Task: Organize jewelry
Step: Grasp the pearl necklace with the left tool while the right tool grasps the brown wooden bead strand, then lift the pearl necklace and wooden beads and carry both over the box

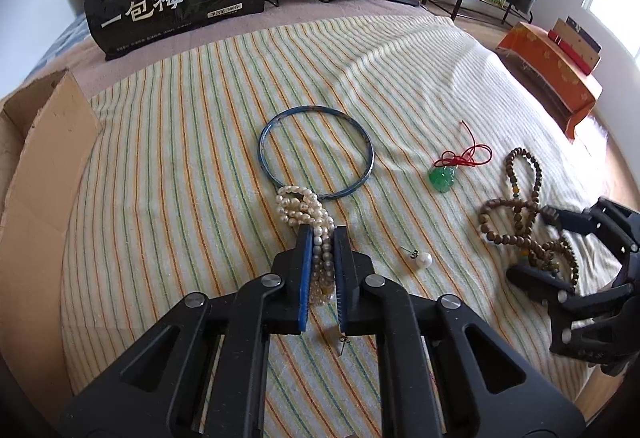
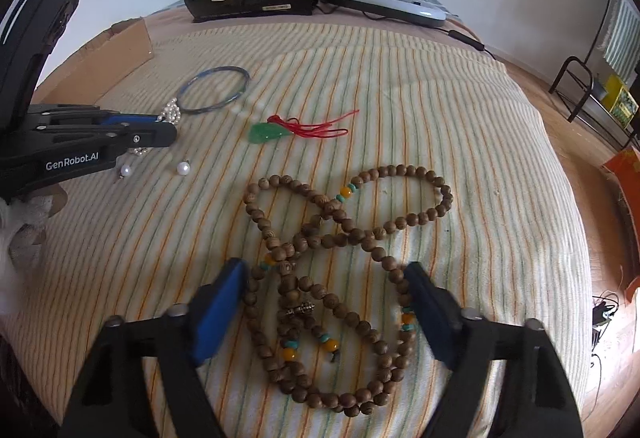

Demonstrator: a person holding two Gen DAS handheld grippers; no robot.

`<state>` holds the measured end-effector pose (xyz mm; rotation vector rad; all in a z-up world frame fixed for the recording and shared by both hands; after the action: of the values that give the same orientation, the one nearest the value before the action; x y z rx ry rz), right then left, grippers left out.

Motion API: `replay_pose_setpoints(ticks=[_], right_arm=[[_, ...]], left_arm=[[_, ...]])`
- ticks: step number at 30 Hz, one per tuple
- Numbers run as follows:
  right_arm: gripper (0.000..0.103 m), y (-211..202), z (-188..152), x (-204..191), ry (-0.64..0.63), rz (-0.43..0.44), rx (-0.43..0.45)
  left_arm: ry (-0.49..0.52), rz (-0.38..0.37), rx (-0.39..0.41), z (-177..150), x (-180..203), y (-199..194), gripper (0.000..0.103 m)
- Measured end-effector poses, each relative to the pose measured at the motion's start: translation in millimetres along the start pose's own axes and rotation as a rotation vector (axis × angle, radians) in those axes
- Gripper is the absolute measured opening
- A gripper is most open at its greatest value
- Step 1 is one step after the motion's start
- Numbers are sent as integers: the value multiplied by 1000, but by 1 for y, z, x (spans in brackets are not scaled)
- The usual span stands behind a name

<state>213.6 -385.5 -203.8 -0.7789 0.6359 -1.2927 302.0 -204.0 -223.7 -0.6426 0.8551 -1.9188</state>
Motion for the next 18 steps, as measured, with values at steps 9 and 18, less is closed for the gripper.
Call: replay_pose_setpoints(ticks=[9, 18], right_arm=[[12, -6, 3, -3, -27, 22, -4], [10, -36, 14, 12, 76, 40, 66]], left_arm=[[-7, 3, 7, 0, -6, -13, 5], [-40, -2, 58, 8, -18, -46, 5]])
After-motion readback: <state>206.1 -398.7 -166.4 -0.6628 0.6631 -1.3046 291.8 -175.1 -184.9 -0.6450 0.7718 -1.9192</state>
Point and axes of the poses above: each gripper's, at about its wrist camera, not at the fingertips, and y roughly the way its jaws point, x to its right, z to its top, the point moved 5 cm from there along y, roughly the way its jaws point, and after that the axes turned 6 degrees about x, right-handed, at the moved point
